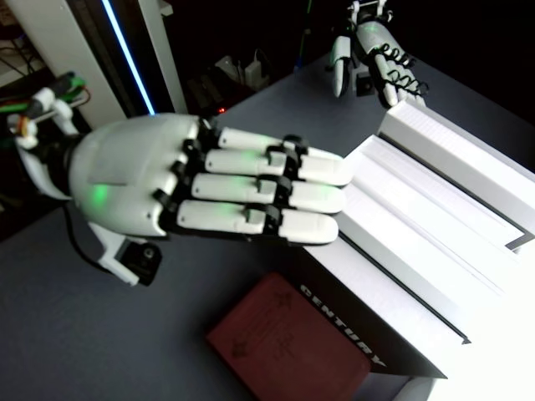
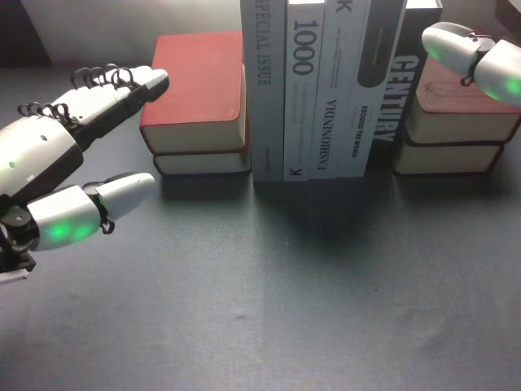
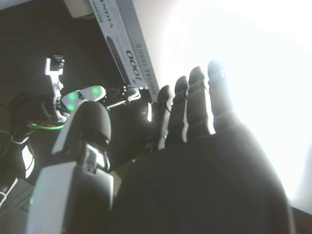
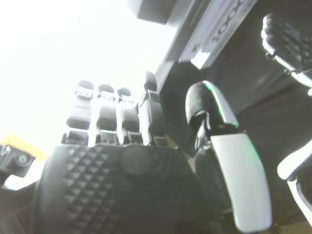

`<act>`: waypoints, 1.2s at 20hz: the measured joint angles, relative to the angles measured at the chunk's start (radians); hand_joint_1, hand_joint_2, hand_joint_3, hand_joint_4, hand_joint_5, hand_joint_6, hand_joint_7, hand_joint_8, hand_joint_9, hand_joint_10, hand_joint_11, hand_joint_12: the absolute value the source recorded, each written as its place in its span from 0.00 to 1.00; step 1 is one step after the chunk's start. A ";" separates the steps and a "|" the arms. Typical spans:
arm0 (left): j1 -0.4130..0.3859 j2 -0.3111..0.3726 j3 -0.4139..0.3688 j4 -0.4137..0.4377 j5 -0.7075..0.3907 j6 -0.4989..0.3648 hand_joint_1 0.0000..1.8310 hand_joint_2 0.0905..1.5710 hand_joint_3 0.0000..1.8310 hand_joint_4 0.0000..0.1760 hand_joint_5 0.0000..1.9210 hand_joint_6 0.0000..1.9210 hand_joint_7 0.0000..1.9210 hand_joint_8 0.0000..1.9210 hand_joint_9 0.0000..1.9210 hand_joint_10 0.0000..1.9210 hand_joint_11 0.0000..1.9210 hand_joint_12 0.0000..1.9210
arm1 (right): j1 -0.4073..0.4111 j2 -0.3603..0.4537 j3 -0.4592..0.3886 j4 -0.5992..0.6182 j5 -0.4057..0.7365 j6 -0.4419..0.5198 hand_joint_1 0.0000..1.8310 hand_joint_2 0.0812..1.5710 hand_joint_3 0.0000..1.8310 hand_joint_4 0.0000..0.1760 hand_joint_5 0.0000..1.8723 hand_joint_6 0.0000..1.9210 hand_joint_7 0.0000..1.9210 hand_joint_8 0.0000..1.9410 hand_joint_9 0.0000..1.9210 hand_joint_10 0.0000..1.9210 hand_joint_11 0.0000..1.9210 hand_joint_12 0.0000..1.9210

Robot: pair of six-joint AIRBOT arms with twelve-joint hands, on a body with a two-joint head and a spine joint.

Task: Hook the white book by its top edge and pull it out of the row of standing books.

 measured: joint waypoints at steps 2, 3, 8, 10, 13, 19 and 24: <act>0.000 0.000 0.004 0.000 -0.001 0.000 0.22 0.91 0.00 0.00 0.04 0.00 0.00 0.00 0.00 0.00 0.00 0.00 | 0.005 -0.011 0.008 0.001 -0.009 0.000 0.24 0.91 0.00 0.00 0.17 0.02 0.00 0.00 0.00 0.00 0.00 0.00; 0.000 -0.001 0.005 -0.003 -0.001 -0.001 0.22 0.91 0.00 0.00 0.04 0.00 0.00 0.00 0.00 0.00 0.00 0.00 | 0.009 -0.013 0.008 -0.005 -0.020 0.000 0.23 0.91 0.00 0.00 0.17 0.02 0.00 0.00 0.00 0.00 0.00 0.00; 0.000 -0.001 0.005 -0.008 -0.001 -0.002 0.21 0.92 0.00 0.00 0.03 0.00 0.00 0.00 0.00 0.00 0.00 0.00 | 0.008 -0.023 0.010 -0.019 -0.040 0.000 0.20 0.91 0.00 0.00 0.22 0.03 0.04 0.01 0.00 0.00 0.00 0.00; 0.000 -0.001 0.005 -0.008 -0.001 -0.003 0.22 0.92 0.00 0.00 0.04 0.00 0.00 0.00 0.00 0.00 0.00 0.00 | 0.011 -0.023 0.017 -0.016 -0.036 0.001 0.22 0.89 0.00 0.00 0.30 0.05 0.04 0.01 0.00 0.00 0.00 0.00; 0.004 -0.011 0.005 -0.013 -0.002 -0.003 0.21 0.92 0.00 0.00 0.03 0.00 0.00 0.00 0.00 0.00 0.00 0.00 | 0.016 -0.023 0.019 -0.013 -0.019 0.002 0.25 0.90 0.00 0.00 0.31 0.19 0.04 0.00 0.00 0.00 0.00 0.00; 0.025 -0.011 0.001 -0.037 -0.011 -0.003 0.25 0.91 0.00 0.00 0.03 0.00 0.00 0.00 0.00 0.00 0.00 0.00 | 0.006 -0.016 -0.026 -0.021 0.005 0.003 0.18 0.90 0.00 0.00 0.24 0.40 0.03 0.00 0.00 0.00 0.00 0.00; 0.036 -0.006 -0.002 -0.047 -0.032 -0.003 0.23 0.92 0.00 0.00 0.04 0.00 0.00 0.00 0.00 0.00 0.00 0.00 | -0.100 0.027 -0.074 -0.069 0.119 0.076 0.17 0.90 0.00 0.00 0.24 0.30 0.01 0.00 0.00 0.00 0.00 0.00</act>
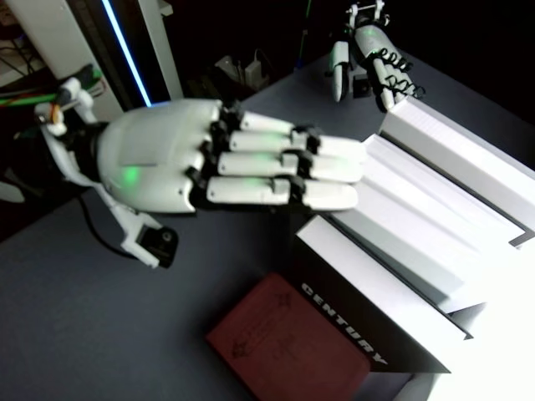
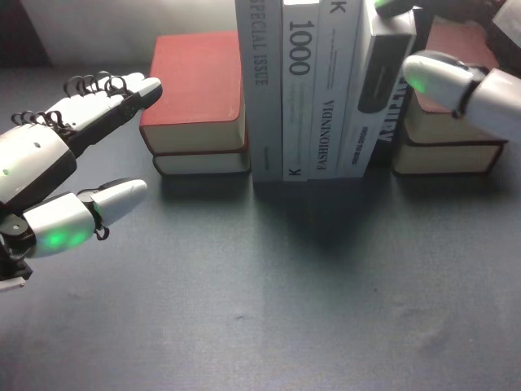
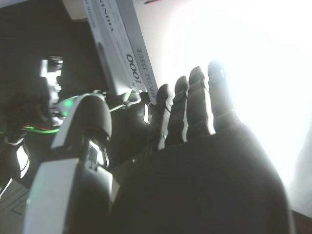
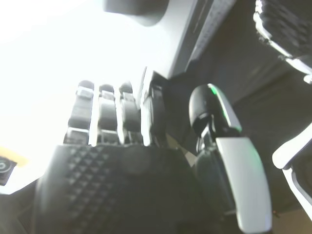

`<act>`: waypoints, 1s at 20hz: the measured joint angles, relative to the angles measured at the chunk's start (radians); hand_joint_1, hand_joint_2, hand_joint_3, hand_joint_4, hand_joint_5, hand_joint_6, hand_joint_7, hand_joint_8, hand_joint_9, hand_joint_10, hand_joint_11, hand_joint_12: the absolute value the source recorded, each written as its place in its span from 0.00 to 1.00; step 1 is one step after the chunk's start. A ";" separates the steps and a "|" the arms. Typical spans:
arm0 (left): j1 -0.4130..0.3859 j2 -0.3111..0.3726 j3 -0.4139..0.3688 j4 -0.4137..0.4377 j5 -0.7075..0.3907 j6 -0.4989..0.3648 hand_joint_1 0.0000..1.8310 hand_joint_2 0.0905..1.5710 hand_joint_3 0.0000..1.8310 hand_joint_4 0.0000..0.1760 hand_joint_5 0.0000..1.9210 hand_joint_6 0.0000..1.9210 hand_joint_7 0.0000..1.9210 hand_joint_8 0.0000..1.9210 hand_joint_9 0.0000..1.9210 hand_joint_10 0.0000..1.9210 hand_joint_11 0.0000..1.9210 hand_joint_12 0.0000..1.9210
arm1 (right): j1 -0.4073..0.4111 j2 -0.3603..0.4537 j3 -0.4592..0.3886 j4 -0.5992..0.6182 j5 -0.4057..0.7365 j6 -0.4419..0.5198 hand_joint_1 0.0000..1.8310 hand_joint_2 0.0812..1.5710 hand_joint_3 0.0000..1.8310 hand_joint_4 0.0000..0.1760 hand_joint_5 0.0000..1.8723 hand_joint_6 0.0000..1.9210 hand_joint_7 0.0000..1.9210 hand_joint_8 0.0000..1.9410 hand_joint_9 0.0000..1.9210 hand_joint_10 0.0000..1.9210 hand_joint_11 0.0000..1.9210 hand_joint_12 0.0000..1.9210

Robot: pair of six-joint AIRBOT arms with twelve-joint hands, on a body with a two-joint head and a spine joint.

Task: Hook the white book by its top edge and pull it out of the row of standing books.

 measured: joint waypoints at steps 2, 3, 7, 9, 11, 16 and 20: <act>0.002 0.001 -0.001 -0.005 -0.006 0.000 0.23 0.92 0.00 0.00 0.04 0.00 0.00 0.00 0.00 0.00 0.00 0.00 | -0.044 0.016 -0.021 -0.007 0.040 0.026 0.13 0.91 0.00 0.00 0.24 0.30 0.01 0.00 0.00 0.00 0.00 0.00; 0.002 0.002 -0.004 -0.011 -0.007 0.001 0.24 0.91 0.00 0.00 0.04 0.00 0.00 0.00 0.00 0.00 0.00 0.00 | -0.070 0.025 -0.035 -0.015 0.064 0.031 0.14 0.91 0.00 0.00 0.25 0.29 0.03 0.00 0.00 0.00 0.00 0.00; 0.004 0.008 -0.010 -0.021 -0.023 0.003 0.19 0.91 0.00 0.00 0.03 0.00 0.00 0.00 0.00 0.00 0.00 0.00 | -0.154 0.042 -0.071 -0.059 0.136 0.087 0.13 0.91 0.00 0.00 0.27 0.28 0.05 0.01 0.00 0.00 0.00 0.00; 0.011 0.008 -0.011 -0.022 -0.028 0.003 0.20 0.91 0.00 0.00 0.03 0.00 0.00 0.00 0.00 0.00 0.00 0.00 | -0.200 0.053 -0.088 -0.069 0.165 0.117 0.11 0.91 0.00 0.00 0.26 0.26 0.06 0.00 0.00 0.00 0.00 0.00; 0.013 0.008 -0.011 -0.027 -0.026 0.004 0.24 0.90 0.00 0.00 0.04 0.00 0.00 0.00 0.00 0.00 0.00 0.00 | -0.253 0.058 -0.104 -0.076 0.172 0.135 0.12 0.90 0.00 0.00 0.27 0.25 0.06 0.00 0.00 0.00 0.00 0.00; 0.020 0.013 -0.020 -0.039 -0.042 0.005 0.24 0.91 0.00 0.00 0.03 0.00 0.00 0.00 0.00 0.00 0.00 0.00 | -0.367 0.061 -0.132 -0.095 0.133 0.217 0.21 0.88 0.00 0.00 0.33 0.25 0.20 0.02 0.10 0.08 0.00 0.45; 0.021 0.015 -0.020 -0.048 -0.045 0.008 0.25 0.90 0.00 0.00 0.04 0.00 0.00 0.00 0.00 0.00 0.00 0.00 | -0.450 0.057 -0.154 -0.095 0.161 0.273 0.22 0.92 0.00 0.00 0.26 0.28 0.33 0.01 0.23 0.28 0.04 0.85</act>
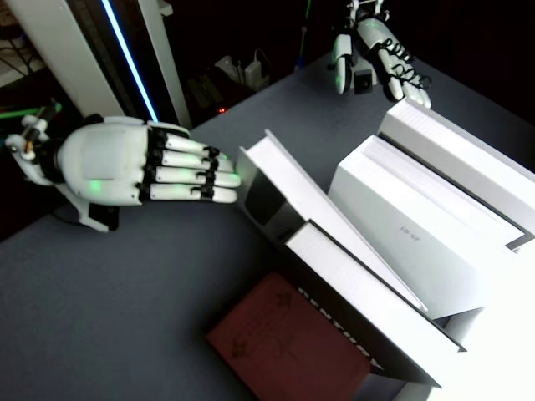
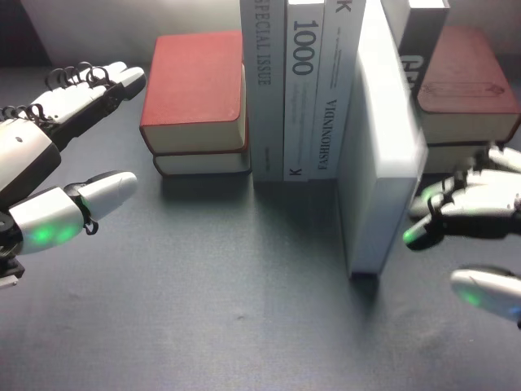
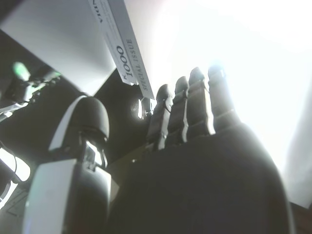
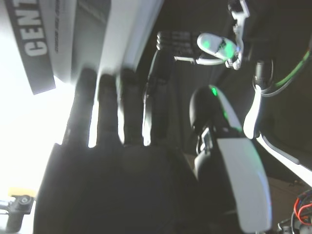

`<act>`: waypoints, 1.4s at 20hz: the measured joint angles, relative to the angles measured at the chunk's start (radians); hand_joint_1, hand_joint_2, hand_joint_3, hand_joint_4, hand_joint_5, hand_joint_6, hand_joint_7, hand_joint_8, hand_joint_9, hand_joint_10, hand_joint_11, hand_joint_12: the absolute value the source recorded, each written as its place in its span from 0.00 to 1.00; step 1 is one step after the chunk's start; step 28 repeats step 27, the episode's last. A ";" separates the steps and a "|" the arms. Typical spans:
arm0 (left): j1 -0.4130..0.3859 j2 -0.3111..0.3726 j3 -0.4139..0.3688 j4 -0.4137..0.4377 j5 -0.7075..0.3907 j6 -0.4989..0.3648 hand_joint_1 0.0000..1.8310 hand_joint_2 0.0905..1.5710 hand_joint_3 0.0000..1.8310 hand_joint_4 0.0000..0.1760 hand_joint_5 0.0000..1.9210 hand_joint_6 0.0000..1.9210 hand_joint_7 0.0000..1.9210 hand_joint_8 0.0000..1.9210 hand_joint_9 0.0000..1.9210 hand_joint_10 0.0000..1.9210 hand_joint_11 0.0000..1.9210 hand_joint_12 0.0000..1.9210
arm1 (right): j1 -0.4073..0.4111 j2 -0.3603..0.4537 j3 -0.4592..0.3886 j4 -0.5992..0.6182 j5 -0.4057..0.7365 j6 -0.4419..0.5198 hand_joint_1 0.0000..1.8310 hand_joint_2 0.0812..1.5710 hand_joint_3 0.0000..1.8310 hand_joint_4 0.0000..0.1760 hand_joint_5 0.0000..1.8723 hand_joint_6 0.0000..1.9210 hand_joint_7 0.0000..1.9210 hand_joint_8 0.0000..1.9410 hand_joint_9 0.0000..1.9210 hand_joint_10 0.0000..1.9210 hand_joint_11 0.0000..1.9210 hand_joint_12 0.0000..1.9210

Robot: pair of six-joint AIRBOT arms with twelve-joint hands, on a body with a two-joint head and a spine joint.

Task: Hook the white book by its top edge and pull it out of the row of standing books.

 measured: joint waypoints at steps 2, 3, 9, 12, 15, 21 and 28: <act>0.000 0.000 0.000 0.000 0.001 0.000 0.26 0.90 0.00 0.00 0.05 0.00 0.00 0.00 0.00 0.00 0.00 0.00 | -0.013 -0.010 0.000 0.008 0.000 0.022 0.21 0.92 0.00 0.00 0.26 0.28 0.33 0.01 0.22 0.29 0.04 0.85; 0.000 0.000 0.000 0.002 -0.002 0.000 0.27 0.90 0.00 0.00 0.05 0.00 0.00 0.00 0.00 0.00 0.00 0.00 | -0.023 -0.010 0.000 0.007 0.002 0.035 0.20 0.93 0.00 0.00 0.24 0.29 0.38 0.03 0.23 0.39 0.05 0.87; 0.011 0.000 -0.002 -0.007 -0.006 0.001 0.24 0.90 0.00 0.00 0.03 0.00 0.00 0.00 0.00 0.00 0.00 0.00 | -0.042 0.008 -0.013 0.050 0.056 0.029 0.19 0.95 0.01 0.00 0.09 0.35 0.24 0.02 0.04 0.45 0.00 0.75; 0.011 0.000 -0.002 -0.006 -0.010 0.001 0.24 0.90 0.00 0.00 0.00 0.00 0.00 0.00 0.00 0.00 0.00 0.00 | -0.089 0.040 -0.027 0.125 0.150 -0.016 0.13 0.93 0.00 0.00 0.00 0.12 0.05 0.00 0.00 0.10 0.00 0.31; 0.011 0.000 -0.005 -0.005 -0.014 0.004 0.29 0.88 0.00 0.03 0.00 0.00 0.00 0.00 0.00 0.00 0.00 0.00 | -0.135 0.047 -0.038 0.204 0.220 -0.044 0.09 0.94 0.00 0.00 0.00 0.00 0.00 0.00 0.00 0.00 0.00 0.00; 0.014 0.009 -0.019 -0.014 -0.043 0.016 0.21 0.89 0.00 0.31 0.00 0.00 0.00 0.00 0.00 0.00 0.00 0.00 | -0.148 0.076 -0.055 0.262 0.307 -0.089 0.15 0.93 0.00 0.25 0.00 0.00 0.00 0.00 0.00 0.00 0.00 0.00; 0.019 0.043 -0.043 -0.027 -0.104 0.037 0.15 0.93 0.01 0.37 0.00 0.00 0.00 0.00 0.00 0.00 0.00 0.00 | -0.148 0.130 -0.062 0.300 0.387 -0.127 0.12 0.95 0.01 0.03 0.00 0.00 0.00 0.00 0.00 0.00 0.00 0.00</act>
